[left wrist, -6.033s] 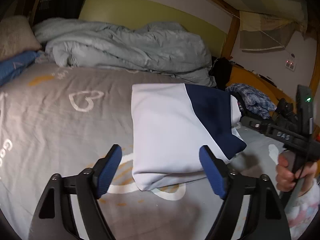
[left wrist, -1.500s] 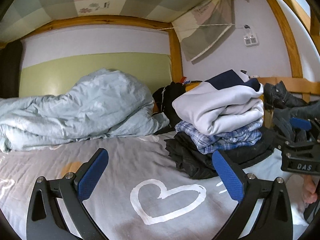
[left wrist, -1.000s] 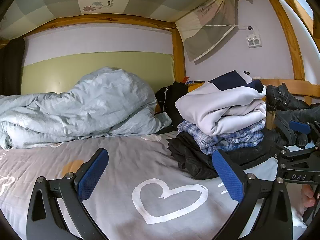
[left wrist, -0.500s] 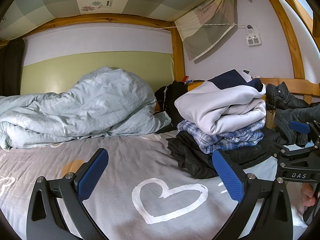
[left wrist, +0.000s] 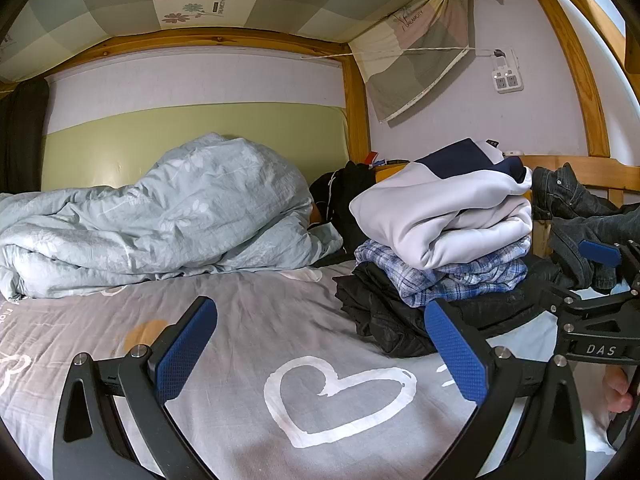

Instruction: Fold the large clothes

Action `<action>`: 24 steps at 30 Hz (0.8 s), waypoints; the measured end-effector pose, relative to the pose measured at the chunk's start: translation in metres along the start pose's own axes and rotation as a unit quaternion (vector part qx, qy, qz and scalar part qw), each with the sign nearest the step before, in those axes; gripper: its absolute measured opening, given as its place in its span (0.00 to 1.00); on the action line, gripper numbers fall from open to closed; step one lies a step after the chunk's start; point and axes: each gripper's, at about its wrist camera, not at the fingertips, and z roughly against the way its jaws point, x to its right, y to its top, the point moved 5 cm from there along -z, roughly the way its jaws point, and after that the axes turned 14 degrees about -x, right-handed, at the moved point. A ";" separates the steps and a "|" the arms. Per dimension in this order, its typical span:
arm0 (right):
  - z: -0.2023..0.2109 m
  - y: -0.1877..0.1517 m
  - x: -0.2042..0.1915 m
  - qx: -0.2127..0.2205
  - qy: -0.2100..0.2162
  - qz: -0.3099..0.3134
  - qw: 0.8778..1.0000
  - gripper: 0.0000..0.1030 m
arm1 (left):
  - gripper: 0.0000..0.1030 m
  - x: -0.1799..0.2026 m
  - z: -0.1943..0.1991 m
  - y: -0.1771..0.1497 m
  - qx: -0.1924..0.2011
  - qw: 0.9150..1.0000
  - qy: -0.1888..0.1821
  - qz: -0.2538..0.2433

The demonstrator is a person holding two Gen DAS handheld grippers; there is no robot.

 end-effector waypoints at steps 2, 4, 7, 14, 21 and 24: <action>0.000 0.000 0.000 0.001 0.000 0.000 1.000 1.00 | 1.00 0.000 0.000 0.000 0.000 1.000 0.000 0.000; 0.000 0.000 0.000 0.001 0.001 0.000 1.000 1.00 | 1.00 0.000 0.000 0.000 0.000 1.000 0.000 0.000; 0.001 0.000 0.000 -0.001 0.001 0.000 1.000 1.00 | 1.00 0.000 0.000 0.000 0.000 1.000 0.000 0.000; 0.001 0.000 -0.001 -0.001 0.001 0.000 1.000 1.00 | 1.00 0.000 0.000 0.000 0.000 1.000 0.000 -0.001; 0.001 0.000 -0.001 0.000 0.001 0.000 1.000 1.00 | 1.00 0.001 0.000 0.000 -0.001 1.000 0.000 -0.001; 0.001 0.000 0.000 0.000 0.001 0.000 1.000 1.00 | 1.00 0.001 0.000 -0.001 -0.003 1.000 -0.002 -0.003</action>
